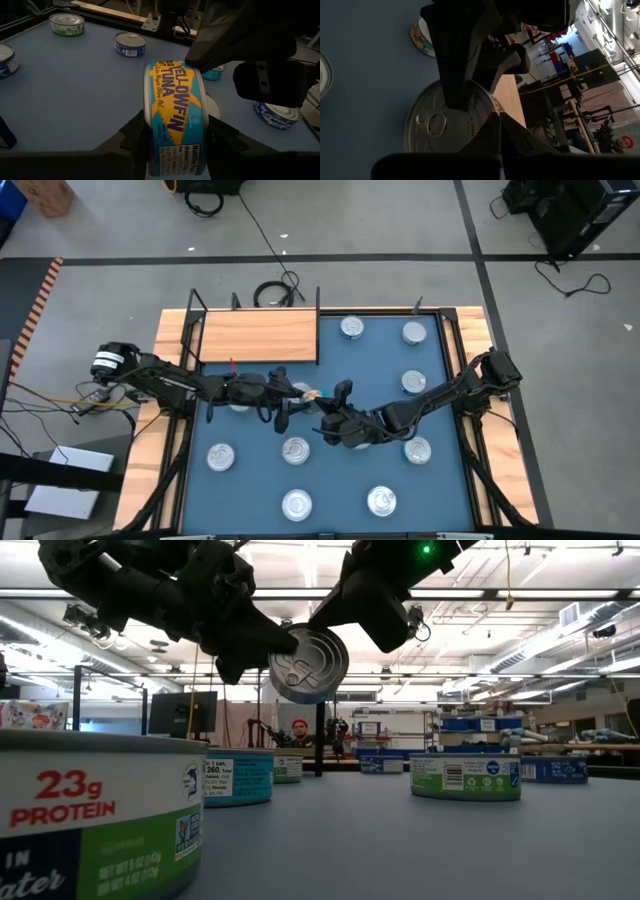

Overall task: Stack canned seafood by type on shelf
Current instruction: Put the yellow blue tuna can on the shelf

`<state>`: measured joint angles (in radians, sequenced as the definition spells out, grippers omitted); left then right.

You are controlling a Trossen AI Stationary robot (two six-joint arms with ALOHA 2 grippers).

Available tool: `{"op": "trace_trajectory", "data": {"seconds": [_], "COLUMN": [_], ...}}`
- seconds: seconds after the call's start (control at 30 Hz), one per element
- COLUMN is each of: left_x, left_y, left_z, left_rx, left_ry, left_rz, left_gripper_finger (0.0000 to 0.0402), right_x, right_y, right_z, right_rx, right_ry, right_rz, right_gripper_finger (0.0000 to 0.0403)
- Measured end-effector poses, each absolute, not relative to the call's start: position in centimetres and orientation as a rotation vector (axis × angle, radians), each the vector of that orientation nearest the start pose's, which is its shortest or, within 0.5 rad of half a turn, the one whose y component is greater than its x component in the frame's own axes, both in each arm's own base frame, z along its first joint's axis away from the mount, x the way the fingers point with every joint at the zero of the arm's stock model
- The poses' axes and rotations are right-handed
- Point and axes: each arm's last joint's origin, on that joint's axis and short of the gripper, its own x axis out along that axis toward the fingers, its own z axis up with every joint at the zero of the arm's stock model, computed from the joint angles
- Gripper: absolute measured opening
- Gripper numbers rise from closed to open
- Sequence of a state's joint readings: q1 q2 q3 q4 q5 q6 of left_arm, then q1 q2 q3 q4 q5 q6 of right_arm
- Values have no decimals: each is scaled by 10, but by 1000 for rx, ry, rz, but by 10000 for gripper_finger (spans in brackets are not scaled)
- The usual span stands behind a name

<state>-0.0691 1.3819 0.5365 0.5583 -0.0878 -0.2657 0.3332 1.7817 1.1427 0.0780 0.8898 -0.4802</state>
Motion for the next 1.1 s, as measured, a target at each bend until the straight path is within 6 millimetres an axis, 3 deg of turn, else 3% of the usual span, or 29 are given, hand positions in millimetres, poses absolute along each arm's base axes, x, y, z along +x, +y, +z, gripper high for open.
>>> {"op": "trace_trajectory", "data": {"seconds": [0.33, 0.57, 0.7, 0.87, 1.1], "left_x": [266, 244, 226, 201, 186], "left_y": [-7, 9, 21, 42, 81], "left_z": [201, 223, 237, 248, 242], "left_rx": [-249, -251, -255, -284, -319], "left_ry": [258, 259, 242, 244, 298], "left_rz": [76, 163, 257, 385, 508], "left_gripper_finger": [149, 149, 149, 149, 149], "right_x": [364, 360, 359, 360, 364], "right_y": [108, 117, 118, 116, 107], "right_z": [220, 224, 225, 225, 224], "right_rx": [-804, -829, -837, -840, -814], "right_ry": [586, 568, 568, 573, 577], "right_rz": [-531, -583, -595, -596, -571], "right_gripper_finger": [39, 71, 59, 15, 7]}}
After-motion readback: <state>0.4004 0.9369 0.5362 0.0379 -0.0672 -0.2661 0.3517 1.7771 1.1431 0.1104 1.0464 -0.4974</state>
